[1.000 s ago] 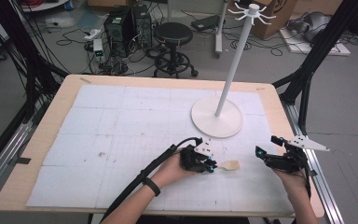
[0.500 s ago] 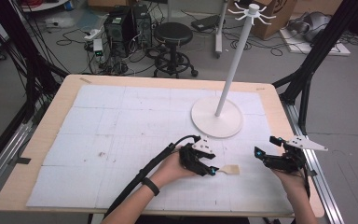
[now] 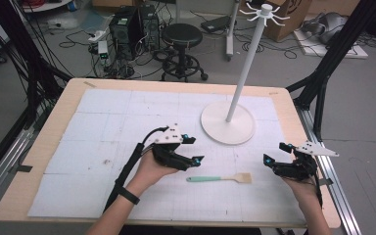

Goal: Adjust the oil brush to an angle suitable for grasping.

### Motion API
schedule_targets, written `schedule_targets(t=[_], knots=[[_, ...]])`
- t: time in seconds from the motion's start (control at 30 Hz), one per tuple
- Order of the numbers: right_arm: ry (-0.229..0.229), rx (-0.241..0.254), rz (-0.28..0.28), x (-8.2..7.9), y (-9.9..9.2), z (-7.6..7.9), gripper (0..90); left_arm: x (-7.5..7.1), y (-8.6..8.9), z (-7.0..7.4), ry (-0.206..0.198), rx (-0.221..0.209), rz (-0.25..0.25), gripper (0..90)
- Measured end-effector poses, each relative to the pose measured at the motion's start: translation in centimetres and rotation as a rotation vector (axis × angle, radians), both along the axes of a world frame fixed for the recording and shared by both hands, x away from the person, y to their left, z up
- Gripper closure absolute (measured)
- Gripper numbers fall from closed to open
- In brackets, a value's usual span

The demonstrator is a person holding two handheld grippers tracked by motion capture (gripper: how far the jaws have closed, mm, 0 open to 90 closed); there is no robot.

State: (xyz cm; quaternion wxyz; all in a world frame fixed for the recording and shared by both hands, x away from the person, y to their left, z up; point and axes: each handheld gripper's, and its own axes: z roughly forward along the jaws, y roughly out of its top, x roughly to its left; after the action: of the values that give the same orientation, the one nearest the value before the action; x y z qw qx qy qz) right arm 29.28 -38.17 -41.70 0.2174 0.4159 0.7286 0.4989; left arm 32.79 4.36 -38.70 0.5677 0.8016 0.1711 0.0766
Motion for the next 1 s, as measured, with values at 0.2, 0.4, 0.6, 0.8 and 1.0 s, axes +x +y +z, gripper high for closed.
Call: schedule_targets(t=[0.2,0.4,0.6,0.8,1.0], knots=[[0.003,-0.005,0.011,0.1,0.4,-0.1,11.7,-0.1,4.1,0.8,0.004,-0.064,0.073,29.2],[0.008,-0.01,0.022,0.2,0.8,-0.1,11.7,-0.5,7.3,1.2,-0.015,-0.063,0.128,28.0],[0.01,-0.017,0.033,0.2,0.9,-0.2,11.7,-1.2,10.4,0.9,-0.038,-0.037,0.188,26.3],[0.011,-0.01,0.04,0.2,1.1,-0.2,11.7,-1.8,13.2,0.2,-0.041,-0.048,0.243,24.6],[0.018,-0.01,0.044,0.3,1.3,-0.2,11.7,-2.6,16.3,-0.9,-0.042,-0.046,0.317,20.7]])
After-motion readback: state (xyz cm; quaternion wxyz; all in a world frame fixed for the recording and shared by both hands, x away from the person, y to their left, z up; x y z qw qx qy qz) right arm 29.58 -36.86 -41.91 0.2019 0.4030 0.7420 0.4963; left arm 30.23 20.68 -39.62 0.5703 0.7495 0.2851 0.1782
